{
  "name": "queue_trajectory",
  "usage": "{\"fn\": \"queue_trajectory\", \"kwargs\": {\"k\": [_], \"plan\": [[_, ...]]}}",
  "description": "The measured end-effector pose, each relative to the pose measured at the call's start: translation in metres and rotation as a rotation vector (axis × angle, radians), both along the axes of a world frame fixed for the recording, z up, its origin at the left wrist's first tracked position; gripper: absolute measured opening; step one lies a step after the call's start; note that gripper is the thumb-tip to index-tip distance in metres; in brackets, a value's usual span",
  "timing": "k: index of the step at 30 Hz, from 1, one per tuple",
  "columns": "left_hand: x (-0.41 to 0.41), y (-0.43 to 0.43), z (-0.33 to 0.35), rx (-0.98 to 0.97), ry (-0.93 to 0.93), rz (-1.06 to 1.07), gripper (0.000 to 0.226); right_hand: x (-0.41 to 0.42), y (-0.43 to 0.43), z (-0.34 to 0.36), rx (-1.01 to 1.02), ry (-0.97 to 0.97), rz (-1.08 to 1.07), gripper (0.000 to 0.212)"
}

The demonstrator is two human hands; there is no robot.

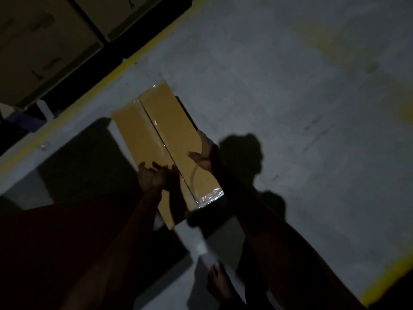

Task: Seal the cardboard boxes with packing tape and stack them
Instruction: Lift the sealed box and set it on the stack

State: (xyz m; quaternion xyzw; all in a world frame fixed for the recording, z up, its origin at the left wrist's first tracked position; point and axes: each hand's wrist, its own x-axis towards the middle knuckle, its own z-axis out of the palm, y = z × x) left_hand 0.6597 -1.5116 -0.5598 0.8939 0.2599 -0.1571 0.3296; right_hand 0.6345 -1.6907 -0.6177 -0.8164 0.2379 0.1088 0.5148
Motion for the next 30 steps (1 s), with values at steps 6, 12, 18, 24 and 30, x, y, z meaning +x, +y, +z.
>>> {"fn": "queue_trajectory", "kwargs": {"k": [6,12,18,24,30], "plan": [[-0.023,-0.047,0.155,0.045,-0.086,-0.45,0.068,-0.017,-0.008,0.203,-0.024,0.002,0.082,0.072],[-0.038,-0.075,0.363,0.024,-0.178,-0.516,0.055,-0.036,-0.013,0.403,-0.109,-0.064,0.11,0.064],[-0.071,-0.051,0.537,-0.152,-0.341,-0.4,0.043,-0.068,0.004,0.587,-0.037,-0.164,0.173,0.052],[-0.125,0.035,0.645,-0.206,-0.431,-0.249,0.05,-0.091,0.066,0.694,-0.039,-0.23,0.291,0.056],[-0.181,0.159,0.679,-0.198,-0.466,-0.041,0.047,-0.117,0.182,0.736,-0.017,-0.268,0.56,0.053]]}}
